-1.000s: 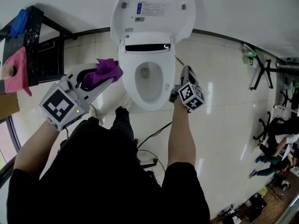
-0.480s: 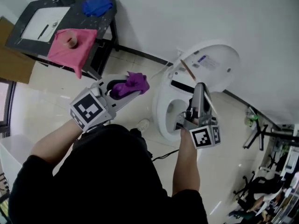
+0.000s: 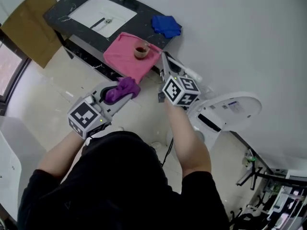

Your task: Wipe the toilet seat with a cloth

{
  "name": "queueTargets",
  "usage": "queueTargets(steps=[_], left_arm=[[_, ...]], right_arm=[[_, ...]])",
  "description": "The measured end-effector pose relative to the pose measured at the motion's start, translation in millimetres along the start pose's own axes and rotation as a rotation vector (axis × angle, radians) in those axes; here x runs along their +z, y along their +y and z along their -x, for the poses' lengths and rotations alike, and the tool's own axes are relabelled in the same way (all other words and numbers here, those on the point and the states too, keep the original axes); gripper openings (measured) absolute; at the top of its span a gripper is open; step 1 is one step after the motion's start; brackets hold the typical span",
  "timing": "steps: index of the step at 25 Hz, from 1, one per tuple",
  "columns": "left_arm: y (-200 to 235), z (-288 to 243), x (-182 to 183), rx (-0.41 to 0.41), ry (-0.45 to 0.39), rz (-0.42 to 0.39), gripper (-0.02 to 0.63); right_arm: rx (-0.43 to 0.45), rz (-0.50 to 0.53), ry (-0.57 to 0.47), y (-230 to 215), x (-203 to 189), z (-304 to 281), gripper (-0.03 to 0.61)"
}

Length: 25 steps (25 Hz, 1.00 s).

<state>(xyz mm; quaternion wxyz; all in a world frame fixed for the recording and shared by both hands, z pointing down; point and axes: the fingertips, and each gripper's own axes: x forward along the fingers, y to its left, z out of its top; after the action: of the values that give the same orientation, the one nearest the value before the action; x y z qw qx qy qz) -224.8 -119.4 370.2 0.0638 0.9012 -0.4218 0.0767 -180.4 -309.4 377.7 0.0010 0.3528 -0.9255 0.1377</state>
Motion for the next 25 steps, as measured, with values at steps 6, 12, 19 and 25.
queueTargets(steps=[6,12,19,25], left_arm=[[41,40,-10,0.040,-0.016,0.041,0.092],[42,23,-6,-0.051,-0.034,0.041,0.092],[-34,-51,10,-0.313,-0.029,0.020,0.092],[-194,-134,12,-0.605,-0.007,-0.073,0.092]], right_arm=[[-0.115,0.140,0.251,-6,-58,-67,0.075],[-0.148,0.119,0.324,-2,-68,-35,0.155],[-0.287,0.033,0.255,-7,-71,160,0.153],[-0.662,-0.013,0.200,-36,-88,402,0.116]])
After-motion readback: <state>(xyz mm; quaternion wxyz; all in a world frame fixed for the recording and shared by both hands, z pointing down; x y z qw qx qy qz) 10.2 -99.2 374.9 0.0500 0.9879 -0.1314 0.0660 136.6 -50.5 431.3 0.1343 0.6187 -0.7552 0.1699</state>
